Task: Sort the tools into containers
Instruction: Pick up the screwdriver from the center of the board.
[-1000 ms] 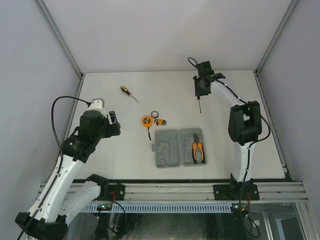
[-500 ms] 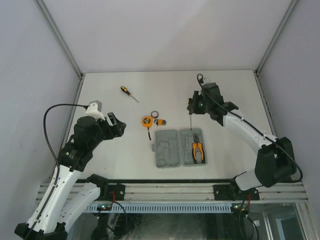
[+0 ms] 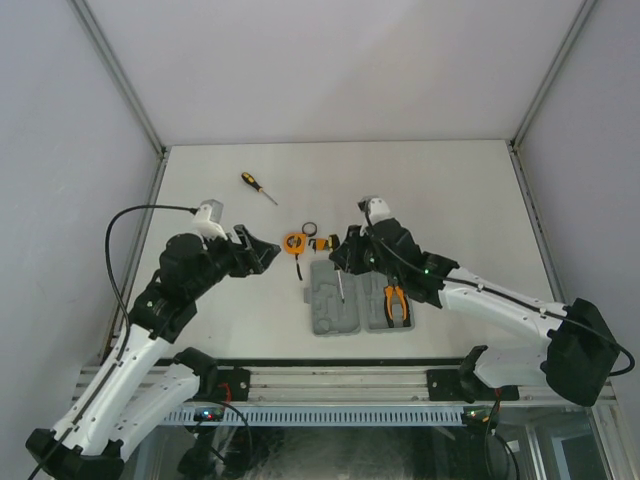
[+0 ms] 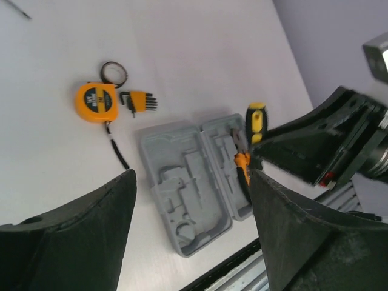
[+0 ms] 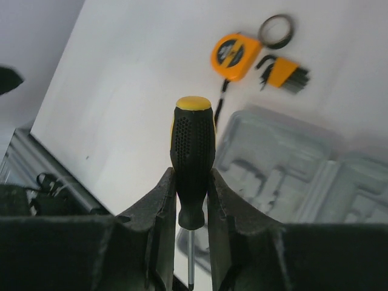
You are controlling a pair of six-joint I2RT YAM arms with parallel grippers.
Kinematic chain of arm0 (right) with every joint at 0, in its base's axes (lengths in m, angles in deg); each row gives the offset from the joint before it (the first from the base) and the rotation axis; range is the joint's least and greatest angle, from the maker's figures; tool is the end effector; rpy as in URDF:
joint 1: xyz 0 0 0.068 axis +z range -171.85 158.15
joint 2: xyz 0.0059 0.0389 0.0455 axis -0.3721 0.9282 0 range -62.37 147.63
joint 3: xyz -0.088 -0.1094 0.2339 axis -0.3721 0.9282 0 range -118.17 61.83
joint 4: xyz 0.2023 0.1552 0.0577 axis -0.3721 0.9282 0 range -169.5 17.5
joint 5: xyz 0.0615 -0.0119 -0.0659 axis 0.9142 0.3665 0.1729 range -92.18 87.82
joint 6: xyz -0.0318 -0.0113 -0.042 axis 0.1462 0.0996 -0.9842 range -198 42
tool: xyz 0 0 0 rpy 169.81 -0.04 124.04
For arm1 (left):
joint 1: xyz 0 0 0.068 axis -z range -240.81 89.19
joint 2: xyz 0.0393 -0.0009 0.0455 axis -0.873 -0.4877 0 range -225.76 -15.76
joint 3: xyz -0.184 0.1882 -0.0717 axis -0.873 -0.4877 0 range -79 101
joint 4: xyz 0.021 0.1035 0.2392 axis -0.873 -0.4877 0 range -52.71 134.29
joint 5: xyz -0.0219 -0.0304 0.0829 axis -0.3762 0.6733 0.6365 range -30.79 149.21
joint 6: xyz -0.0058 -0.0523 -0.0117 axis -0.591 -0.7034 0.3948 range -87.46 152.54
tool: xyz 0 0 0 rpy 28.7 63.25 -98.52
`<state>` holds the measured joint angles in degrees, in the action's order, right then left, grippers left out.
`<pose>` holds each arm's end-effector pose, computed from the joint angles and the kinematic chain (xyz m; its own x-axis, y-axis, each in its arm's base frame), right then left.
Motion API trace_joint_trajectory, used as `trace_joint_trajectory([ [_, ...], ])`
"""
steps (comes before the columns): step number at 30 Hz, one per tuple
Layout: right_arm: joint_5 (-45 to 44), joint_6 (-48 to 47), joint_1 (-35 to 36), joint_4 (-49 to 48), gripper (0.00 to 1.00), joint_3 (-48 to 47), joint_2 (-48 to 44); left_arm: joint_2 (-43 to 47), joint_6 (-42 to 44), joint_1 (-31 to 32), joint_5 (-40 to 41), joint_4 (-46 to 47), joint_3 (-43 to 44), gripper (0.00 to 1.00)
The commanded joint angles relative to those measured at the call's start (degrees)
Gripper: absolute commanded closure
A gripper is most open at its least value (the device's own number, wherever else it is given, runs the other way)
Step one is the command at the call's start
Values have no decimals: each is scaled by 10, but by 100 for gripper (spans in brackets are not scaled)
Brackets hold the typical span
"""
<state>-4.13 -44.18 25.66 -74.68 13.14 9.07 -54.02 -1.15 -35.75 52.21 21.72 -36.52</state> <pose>0.1916 0.2072 0.2737 -0.6586 0.1046 -0.7452 -0.4213 0.7693 0.4803 0.1398 -0.0703 0.3204 -0.5286 -0.3606 -0.7685 0.2787 0.7814 -0.5584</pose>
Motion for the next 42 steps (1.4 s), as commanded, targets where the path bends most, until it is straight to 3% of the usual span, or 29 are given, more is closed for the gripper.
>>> trace_joint_trajectory([
  [1,-26,20,65,-77,100,15,-29,15,-30,12,-52,94,-19,21],
  [7,-39,54,115,-143,100,44,-46,12,-25,23,-75,121,-19,16],
  [12,-30,72,116,-192,100,58,-47,-8,-23,63,-85,142,-17,11],
  [20,8,55,110,-221,100,58,-63,-43,-26,106,-63,153,-19,12],
  [28,38,34,117,-229,100,58,-66,-51,-62,112,-47,177,-25,19],
  [42,21,22,122,-262,100,58,-62,-54,-78,137,-52,197,-35,41],
])
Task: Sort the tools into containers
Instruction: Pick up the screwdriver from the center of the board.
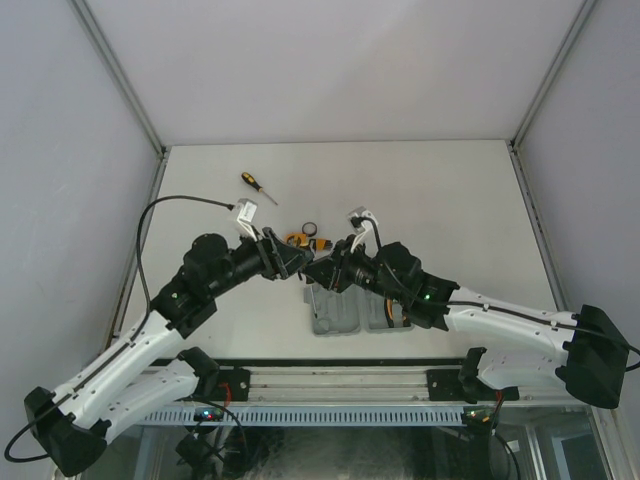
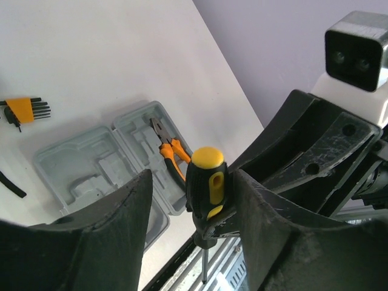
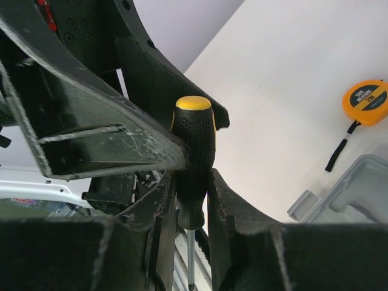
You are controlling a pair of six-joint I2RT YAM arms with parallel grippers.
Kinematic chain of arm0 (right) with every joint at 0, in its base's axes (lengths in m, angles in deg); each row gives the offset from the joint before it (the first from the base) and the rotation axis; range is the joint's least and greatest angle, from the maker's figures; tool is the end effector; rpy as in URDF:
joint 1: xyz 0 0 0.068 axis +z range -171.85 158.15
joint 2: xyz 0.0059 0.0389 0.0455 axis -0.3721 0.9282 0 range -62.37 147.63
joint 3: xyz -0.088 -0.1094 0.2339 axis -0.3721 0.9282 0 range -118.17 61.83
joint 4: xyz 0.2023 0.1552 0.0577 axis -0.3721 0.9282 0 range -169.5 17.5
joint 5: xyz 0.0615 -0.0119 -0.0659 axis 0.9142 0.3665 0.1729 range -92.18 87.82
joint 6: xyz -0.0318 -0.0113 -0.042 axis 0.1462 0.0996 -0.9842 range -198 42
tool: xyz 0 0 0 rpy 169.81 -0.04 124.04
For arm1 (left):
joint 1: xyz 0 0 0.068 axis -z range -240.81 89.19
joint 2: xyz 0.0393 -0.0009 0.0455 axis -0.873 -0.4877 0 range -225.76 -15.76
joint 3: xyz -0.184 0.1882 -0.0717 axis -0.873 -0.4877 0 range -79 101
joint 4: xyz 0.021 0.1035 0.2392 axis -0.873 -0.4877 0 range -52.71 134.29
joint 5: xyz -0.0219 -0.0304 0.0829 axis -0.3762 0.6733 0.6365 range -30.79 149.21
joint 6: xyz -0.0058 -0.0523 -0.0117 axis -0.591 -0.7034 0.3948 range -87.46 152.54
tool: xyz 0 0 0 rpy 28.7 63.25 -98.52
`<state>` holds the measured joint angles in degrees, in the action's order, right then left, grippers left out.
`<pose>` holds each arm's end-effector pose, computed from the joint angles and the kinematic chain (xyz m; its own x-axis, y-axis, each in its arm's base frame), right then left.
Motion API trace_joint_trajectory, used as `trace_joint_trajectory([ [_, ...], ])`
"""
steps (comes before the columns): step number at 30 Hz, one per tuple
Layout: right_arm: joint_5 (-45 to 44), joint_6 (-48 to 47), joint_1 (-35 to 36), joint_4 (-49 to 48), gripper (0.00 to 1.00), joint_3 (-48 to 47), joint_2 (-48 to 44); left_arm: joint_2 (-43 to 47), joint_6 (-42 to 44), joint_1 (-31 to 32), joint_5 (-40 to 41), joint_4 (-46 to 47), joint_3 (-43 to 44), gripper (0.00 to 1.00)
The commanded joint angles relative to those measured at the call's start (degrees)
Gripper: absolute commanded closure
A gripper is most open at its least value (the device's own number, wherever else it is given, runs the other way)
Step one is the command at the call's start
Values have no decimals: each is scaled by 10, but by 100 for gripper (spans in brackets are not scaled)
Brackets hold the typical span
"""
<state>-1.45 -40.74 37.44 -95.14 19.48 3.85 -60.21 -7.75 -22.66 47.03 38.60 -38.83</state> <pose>0.1377 0.2326 0.2951 -0.5826 0.2046 -0.7866 -0.6451 0.4724 0.6006 0.1428 -0.1218 0.3211 -0.6000 -0.3325 -0.7277 0.4971 0.5577 -0.6647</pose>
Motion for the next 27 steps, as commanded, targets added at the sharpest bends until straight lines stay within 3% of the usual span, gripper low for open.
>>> trace_joint_trajectory([
  [1,-7,-14,5,-59,100,-5,-9,8,-13,6,-3,29,-13,46],
  [9,-31,-30,16,-59,100,-5,-6,24,-13,8,-2,24,-17,83],
  [11,-38,-34,21,-57,88,-5,-6,28,-11,8,4,15,-15,92],
  [13,-47,-39,26,-51,74,-5,-6,31,-9,8,11,7,-13,94],
  [20,-62,-46,34,-16,57,-5,-11,38,-8,8,26,-1,-10,97],
  [27,-49,-48,39,-1,56,-5,2,42,-14,8,31,-4,-8,100],
])
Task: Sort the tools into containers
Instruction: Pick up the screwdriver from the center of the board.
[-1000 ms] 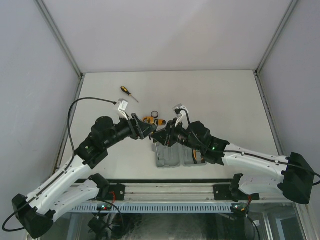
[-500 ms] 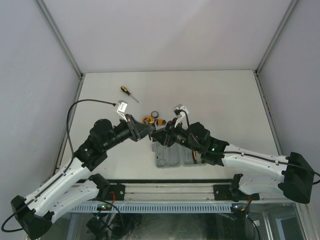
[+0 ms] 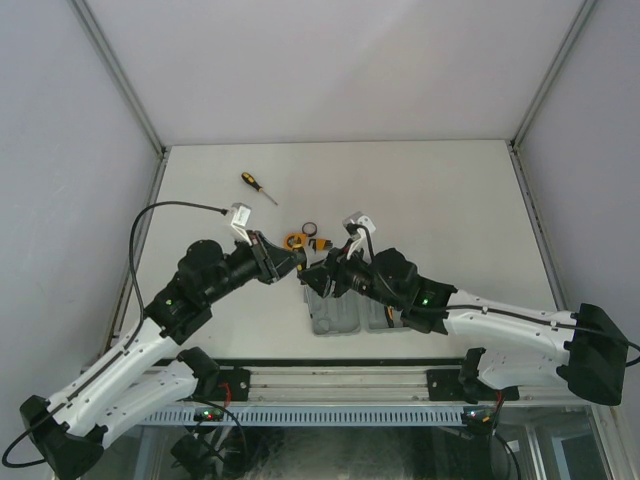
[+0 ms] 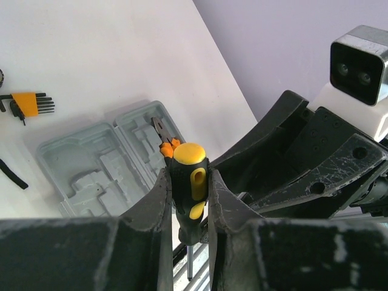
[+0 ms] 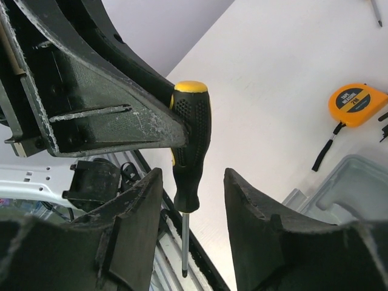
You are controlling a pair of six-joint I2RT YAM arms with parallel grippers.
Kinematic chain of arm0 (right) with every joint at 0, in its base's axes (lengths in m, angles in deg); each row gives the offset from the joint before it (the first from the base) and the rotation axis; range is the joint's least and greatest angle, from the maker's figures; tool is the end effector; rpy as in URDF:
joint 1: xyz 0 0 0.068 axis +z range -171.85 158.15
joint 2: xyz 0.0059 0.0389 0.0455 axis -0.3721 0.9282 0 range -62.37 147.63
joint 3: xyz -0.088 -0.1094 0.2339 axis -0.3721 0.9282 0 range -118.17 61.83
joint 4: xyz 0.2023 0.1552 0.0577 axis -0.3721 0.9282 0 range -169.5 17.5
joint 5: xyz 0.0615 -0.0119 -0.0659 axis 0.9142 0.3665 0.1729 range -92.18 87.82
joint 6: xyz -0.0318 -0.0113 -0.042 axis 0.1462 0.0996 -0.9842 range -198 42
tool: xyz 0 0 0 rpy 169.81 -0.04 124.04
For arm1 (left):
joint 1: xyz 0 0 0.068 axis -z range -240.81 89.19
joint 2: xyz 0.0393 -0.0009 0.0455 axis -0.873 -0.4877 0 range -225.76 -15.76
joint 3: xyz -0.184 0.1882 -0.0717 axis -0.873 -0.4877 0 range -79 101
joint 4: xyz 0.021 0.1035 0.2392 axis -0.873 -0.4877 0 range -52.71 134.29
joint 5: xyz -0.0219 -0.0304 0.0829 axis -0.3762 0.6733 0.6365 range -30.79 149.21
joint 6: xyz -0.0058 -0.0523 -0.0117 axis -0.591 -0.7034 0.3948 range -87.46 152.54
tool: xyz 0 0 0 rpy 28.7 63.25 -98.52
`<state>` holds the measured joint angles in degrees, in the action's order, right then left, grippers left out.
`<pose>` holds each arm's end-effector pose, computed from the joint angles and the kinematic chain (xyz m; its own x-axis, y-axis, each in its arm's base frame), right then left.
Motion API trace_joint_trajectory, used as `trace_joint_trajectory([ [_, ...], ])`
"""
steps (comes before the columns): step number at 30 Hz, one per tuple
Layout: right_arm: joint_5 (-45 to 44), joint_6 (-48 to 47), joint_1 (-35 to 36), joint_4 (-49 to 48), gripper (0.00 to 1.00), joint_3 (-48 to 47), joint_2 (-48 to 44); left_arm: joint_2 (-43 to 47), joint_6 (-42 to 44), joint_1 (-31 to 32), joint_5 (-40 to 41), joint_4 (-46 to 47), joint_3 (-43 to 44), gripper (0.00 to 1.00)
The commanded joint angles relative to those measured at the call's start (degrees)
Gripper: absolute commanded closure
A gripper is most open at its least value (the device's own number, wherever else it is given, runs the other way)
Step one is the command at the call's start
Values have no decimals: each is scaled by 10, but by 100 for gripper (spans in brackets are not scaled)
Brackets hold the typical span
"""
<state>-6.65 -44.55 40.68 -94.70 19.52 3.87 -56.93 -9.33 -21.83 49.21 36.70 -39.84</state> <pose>0.1271 0.2383 0.2940 -0.5264 0.1788 -0.8312 -0.6698 0.5150 0.5349 0.1327 -0.1155 0.3205 -0.5988 -0.3609 -0.7149 0.4739 0.5600 -0.6796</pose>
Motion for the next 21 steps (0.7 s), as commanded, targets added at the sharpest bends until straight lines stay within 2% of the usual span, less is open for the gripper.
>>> trace_joint_trajectory([
  [1,6,-10,7,-6,57,-6,6,8,0,0,9,15,3,100],
  [7,10,-3,8,-18,68,-6,20,7,-2,0,8,16,2,100],
  [10,12,-3,7,-23,77,-6,20,9,-4,0,19,13,1,99],
  [13,8,4,5,-19,88,-6,18,12,-4,0,24,11,2,94],
  [14,6,6,4,-17,90,-6,15,13,-4,0,25,10,2,88],
  [16,-3,11,4,-7,95,-6,10,12,-4,0,26,6,4,71],
  [21,-42,17,1,35,100,-5,-6,17,4,0,43,-17,9,46],
])
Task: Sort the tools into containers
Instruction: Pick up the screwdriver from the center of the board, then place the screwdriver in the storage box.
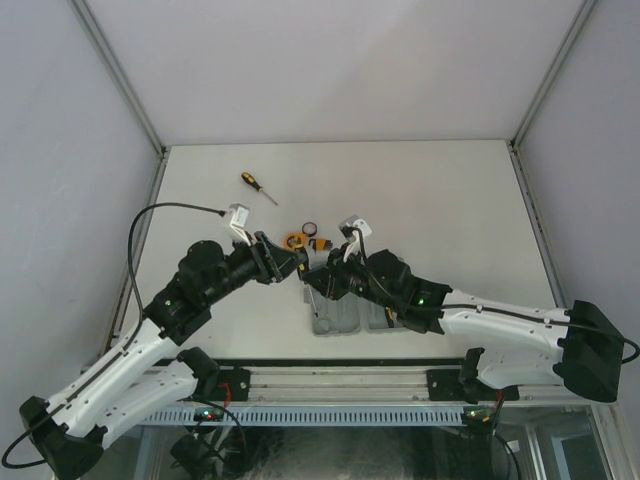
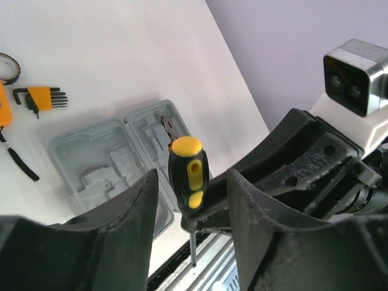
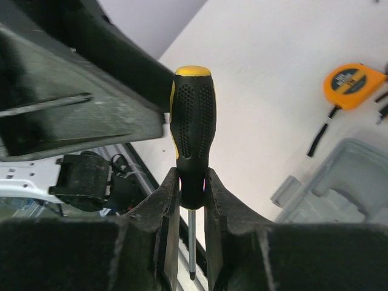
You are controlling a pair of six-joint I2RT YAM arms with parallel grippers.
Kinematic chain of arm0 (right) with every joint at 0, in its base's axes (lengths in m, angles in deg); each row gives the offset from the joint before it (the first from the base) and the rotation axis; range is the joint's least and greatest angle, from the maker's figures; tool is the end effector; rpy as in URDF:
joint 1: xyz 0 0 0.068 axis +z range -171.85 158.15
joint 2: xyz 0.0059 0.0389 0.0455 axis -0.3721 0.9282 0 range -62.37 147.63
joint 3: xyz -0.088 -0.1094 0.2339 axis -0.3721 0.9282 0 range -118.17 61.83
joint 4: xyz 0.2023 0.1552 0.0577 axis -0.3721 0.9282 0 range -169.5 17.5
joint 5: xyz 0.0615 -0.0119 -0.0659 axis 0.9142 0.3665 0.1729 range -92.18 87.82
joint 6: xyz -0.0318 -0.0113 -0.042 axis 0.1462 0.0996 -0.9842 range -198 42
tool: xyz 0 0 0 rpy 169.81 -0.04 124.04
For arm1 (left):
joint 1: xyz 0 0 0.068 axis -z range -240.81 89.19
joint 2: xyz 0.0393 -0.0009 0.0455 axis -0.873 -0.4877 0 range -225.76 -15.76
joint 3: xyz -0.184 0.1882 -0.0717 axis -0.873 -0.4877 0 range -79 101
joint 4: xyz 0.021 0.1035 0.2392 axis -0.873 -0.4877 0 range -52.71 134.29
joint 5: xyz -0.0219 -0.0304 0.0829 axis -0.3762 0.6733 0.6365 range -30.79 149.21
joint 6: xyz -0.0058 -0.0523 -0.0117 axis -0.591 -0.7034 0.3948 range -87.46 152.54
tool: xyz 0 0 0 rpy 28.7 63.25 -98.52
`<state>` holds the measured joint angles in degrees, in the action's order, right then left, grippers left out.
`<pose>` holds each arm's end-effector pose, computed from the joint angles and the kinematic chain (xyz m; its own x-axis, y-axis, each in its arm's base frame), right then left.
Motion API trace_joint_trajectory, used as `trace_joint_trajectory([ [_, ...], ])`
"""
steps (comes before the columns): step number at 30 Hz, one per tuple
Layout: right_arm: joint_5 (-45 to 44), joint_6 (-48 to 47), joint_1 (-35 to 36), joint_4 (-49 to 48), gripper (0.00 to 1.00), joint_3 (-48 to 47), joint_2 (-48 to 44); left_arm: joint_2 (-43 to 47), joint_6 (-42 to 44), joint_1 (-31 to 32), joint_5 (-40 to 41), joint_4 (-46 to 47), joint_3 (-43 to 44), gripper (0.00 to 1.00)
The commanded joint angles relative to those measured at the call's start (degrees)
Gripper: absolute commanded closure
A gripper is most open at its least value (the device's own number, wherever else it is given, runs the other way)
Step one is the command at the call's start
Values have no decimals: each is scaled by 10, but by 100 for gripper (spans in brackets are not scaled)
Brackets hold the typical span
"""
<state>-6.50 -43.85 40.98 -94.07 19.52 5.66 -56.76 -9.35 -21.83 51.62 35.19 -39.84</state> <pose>0.1282 0.2437 0.2849 -0.5521 0.1501 -0.8201 -0.6566 0.5279 0.5387 0.1329 -0.1137 0.3181 -0.5935 -0.3711 -0.7142 0.4407 0.5927 -0.6742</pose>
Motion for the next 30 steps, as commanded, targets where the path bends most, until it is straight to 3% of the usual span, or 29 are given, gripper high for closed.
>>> trace_joint_trajectory([
  [1,-52,11,-4,38,100,-5,-26,17,7,0,25,-9,11,42],
  [4,-84,16,-10,78,100,-6,-39,22,20,-1,51,-39,21,32],
  [8,-117,16,-19,131,100,-6,-57,25,47,-1,85,-85,37,29],
  [16,-48,0,-97,167,100,49,-105,24,85,-5,140,-144,54,27],
  [22,-68,-11,-130,212,100,84,-145,4,107,-10,183,-193,74,28],
  [30,-31,41,-219,318,100,94,-178,-44,119,-14,207,-236,103,29],
])
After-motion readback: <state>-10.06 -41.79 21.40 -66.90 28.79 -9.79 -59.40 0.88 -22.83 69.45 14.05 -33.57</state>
